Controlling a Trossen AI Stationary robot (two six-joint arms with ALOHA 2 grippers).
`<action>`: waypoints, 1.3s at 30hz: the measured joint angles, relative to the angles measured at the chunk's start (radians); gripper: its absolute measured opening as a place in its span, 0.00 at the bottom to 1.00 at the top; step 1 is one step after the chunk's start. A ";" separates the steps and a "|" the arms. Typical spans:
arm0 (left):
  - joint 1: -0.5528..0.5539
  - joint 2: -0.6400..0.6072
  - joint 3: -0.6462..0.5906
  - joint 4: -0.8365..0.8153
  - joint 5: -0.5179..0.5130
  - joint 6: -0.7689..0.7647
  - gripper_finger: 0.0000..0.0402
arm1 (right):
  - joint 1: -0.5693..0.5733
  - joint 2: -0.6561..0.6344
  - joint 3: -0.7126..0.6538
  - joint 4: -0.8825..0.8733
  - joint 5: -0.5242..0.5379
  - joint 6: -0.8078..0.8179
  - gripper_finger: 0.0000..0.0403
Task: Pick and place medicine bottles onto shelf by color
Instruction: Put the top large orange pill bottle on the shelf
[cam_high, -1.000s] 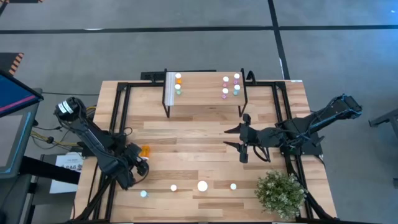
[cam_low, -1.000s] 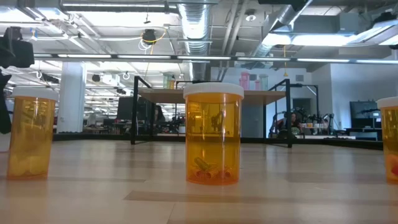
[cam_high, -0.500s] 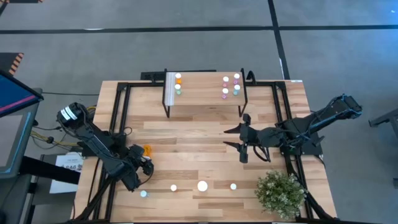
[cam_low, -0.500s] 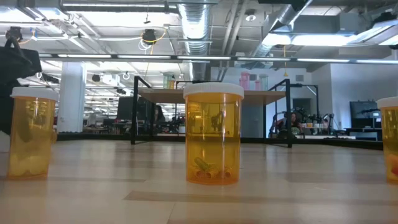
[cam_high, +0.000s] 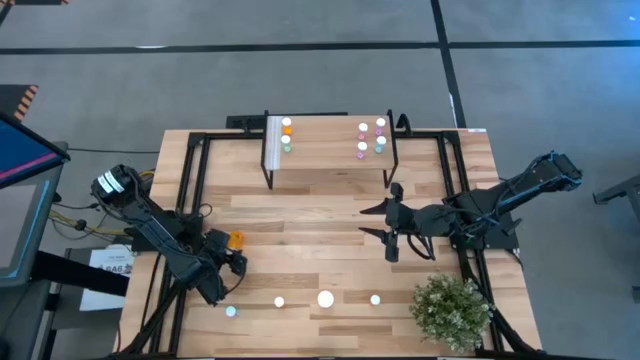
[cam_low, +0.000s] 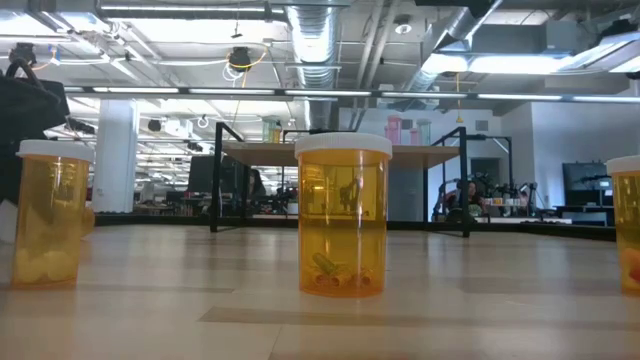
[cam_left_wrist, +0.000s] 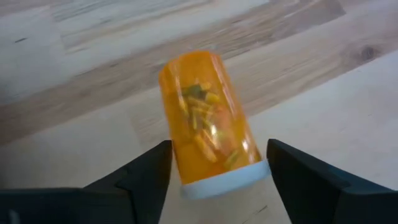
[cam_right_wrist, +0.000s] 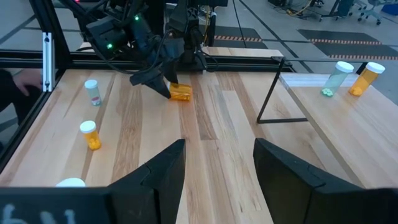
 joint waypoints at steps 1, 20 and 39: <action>0.000 0.000 0.000 0.000 -0.004 0.000 0.60 | 0.000 0.000 0.000 0.000 0.000 0.000 0.52; 0.014 -0.129 0.114 -0.080 -0.109 0.227 0.48 | -0.006 0.016 0.000 0.042 -0.079 -0.133 0.52; 0.451 -0.235 0.385 0.165 0.040 1.185 0.48 | -0.030 0.413 0.048 0.497 0.055 -0.866 0.60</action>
